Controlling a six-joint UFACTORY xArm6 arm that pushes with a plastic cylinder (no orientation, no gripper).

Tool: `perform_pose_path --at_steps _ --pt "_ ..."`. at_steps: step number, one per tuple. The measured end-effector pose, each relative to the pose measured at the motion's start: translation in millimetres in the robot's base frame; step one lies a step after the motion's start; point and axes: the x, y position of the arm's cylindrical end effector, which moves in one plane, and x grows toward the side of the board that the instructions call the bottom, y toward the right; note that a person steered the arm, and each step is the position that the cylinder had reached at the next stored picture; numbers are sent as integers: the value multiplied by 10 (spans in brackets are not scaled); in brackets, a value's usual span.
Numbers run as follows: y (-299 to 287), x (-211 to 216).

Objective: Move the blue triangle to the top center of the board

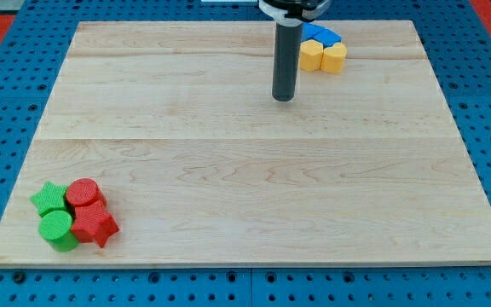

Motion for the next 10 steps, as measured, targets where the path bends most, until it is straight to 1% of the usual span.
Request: perform_pose_path --at_steps 3,5,6,7,8,10 --pt "209 42" --pt "599 92" --pt "937 48" --pt "1211 -144" --pt "1298 -435" --pt "1191 -819"
